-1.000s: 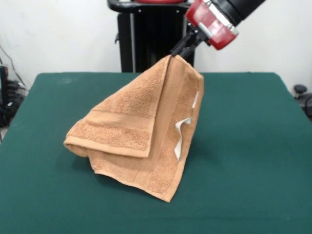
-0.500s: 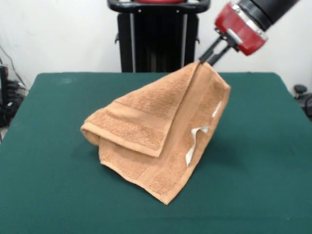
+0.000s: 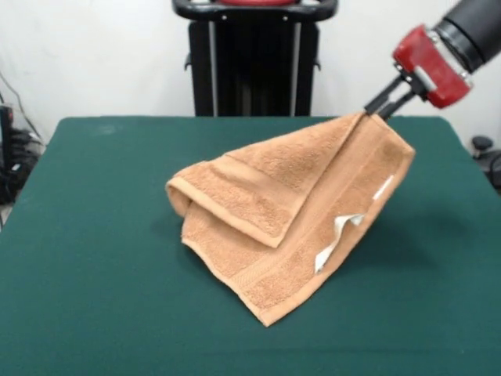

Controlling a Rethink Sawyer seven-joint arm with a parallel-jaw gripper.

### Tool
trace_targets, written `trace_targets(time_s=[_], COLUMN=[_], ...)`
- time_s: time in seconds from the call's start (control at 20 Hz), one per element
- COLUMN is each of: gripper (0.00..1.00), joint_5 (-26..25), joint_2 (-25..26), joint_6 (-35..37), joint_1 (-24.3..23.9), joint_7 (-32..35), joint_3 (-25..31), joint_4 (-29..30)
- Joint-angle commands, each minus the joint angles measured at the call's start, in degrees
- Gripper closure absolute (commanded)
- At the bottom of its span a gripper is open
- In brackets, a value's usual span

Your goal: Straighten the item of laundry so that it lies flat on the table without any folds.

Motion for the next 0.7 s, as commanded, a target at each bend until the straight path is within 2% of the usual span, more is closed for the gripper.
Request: trace_targets(time_s=[0.05, 0.3, 0.4, 0.55, 0.7], gripper=[1.00, 1.00, 1.00, 1.00, 1.00], joint_5=[4.86, 8.52, 9.17, 10.06, 10.43], joint_2=[11.23, 8.15, 9.82, 11.91, 16.36], joint_6=[6.04, 6.56, 5.71, 4.45, 4.01], joint_1=[4.66, 5.46, 6.64, 6.34, 6.95], joint_7=[27.52, 23.27, 26.08, 26.31, 29.06], joint_3=[-1.19, -2.00, -2.84, -3.14, -3.87], joint_4=[-7.27, -5.81, -6.21, -7.74, -10.84])
